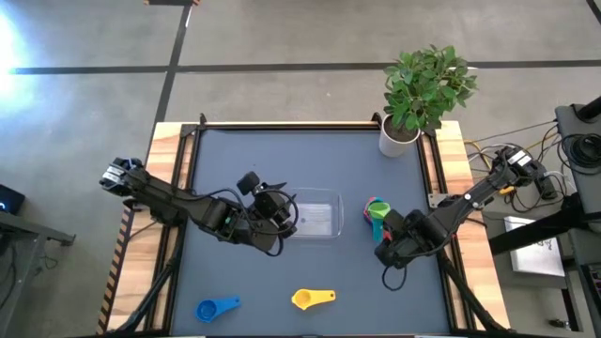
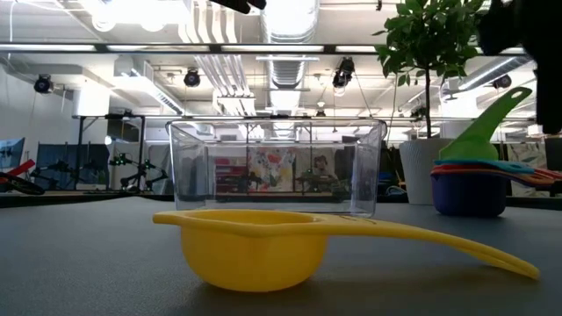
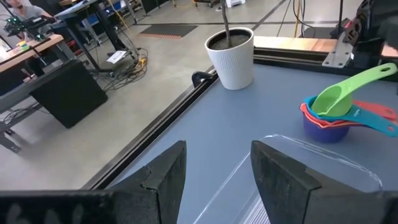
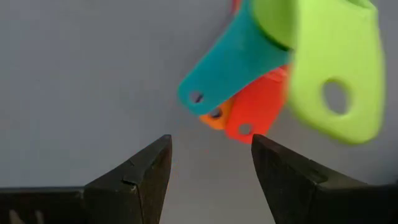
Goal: Nest measuring cups in basket
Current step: Stack the green measuring cup on top of the light blue measuring cup
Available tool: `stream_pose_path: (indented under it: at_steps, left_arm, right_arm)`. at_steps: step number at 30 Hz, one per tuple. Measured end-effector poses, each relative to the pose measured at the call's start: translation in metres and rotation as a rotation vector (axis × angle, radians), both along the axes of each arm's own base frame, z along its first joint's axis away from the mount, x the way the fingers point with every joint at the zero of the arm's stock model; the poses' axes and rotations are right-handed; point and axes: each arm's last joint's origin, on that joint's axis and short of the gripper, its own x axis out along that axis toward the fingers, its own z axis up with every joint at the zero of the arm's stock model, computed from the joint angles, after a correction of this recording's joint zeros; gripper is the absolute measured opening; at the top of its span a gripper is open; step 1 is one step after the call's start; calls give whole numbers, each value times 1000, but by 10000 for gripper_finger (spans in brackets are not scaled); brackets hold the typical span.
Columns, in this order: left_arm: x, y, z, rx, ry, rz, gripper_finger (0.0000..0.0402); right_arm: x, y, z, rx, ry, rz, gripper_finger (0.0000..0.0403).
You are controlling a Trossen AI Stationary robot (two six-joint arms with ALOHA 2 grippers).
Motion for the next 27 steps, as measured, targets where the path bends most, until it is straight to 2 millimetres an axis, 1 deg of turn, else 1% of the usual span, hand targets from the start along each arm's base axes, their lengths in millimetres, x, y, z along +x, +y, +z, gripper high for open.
stream_pose_path:
  at_steps: [3,5,7,9,11,14,16,19,21,24,27]
  left_arm:
    - [0,0,0,1,3,0,162]
    - [0,0,0,1,3,0,162]
    - [0,0,0,1,4,0,162]
    - [0,0,0,2,4,0,162]
    - [0,0,0,2,4,0,162]
    - [0,1,0,2,3,2,162]
    - [0,1,0,1,2,4,162]
    - [1,2,0,0,-2,7,162]
    - [1,2,0,-1,-3,7,162]
    - [1,2,0,4,-9,15,162]
    - [0,3,1,42,-24,55,162]
  right_arm:
    - [-3,6,11,3,-13,59,210]
    - [-7,10,24,-6,-34,77,210]
    - [-14,13,42,-45,-77,88,210]
    - [-23,14,60,-122,-120,74,210]
    - [-34,12,75,-240,-187,39,210]
    - [-47,8,83,-426,-341,-26,203]
    - [-49,7,78,-464,-393,-57,190]
    - [-47,9,58,-476,-399,-37,151]
    - [-44,11,40,-482,-426,-24,107]
    - [-44,11,17,-512,-479,-18,29]
    - [-48,7,-6,-514,-498,-58,16]
